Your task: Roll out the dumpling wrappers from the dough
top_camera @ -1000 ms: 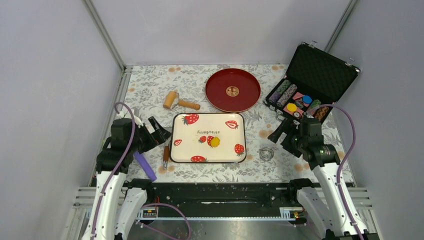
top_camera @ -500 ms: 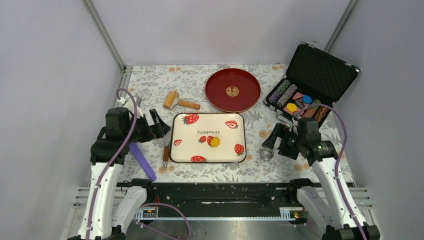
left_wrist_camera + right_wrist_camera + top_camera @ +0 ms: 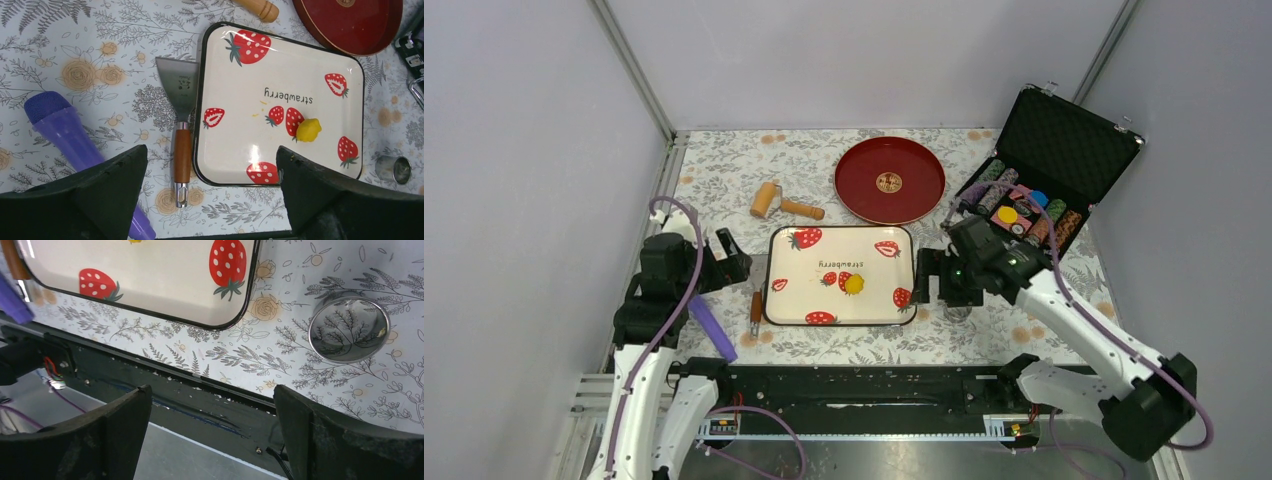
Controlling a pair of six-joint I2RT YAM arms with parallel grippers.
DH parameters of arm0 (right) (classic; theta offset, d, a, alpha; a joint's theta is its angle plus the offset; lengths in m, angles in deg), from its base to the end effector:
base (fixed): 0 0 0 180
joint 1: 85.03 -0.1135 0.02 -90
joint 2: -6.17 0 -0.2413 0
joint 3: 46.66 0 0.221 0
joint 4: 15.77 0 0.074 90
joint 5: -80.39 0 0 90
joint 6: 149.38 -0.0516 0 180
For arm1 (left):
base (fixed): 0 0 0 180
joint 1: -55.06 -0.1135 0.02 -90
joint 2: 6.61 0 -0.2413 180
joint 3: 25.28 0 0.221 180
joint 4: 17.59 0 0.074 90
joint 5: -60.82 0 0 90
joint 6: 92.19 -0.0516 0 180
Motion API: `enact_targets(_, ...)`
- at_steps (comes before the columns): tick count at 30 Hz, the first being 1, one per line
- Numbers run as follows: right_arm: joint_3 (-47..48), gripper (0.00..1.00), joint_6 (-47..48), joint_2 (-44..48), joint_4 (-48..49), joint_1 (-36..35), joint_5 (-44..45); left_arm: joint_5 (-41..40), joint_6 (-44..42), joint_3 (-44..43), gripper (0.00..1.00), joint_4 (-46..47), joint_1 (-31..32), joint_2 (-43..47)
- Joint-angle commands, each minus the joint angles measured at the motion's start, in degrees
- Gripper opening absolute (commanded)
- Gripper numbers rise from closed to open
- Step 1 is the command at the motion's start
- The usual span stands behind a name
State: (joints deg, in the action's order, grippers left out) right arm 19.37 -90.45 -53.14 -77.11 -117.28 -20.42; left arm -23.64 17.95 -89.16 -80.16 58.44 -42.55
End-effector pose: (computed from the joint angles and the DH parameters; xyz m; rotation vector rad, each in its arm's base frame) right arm 0.1543 0.1088 0.2452 -0.1067 2.6357 0.6537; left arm 0.1225 -0.0122 0.2874 -0.2643 2.1760 -0.3381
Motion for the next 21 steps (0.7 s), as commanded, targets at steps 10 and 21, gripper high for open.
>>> enact_targets(10, 2.53, 0.93, -4.47, -17.30, 3.06, -11.81, 11.16, -6.27, 1.28, 1.41, 0.99, 5.15, 0.14, 4.40)
enact_targets(21, 5.02, 0.72, -3.43, -27.39, 0.11, -13.37, 17.30, -6.59, 1.47, 1.71, 0.99, 5.23, 0.13, 4.49)
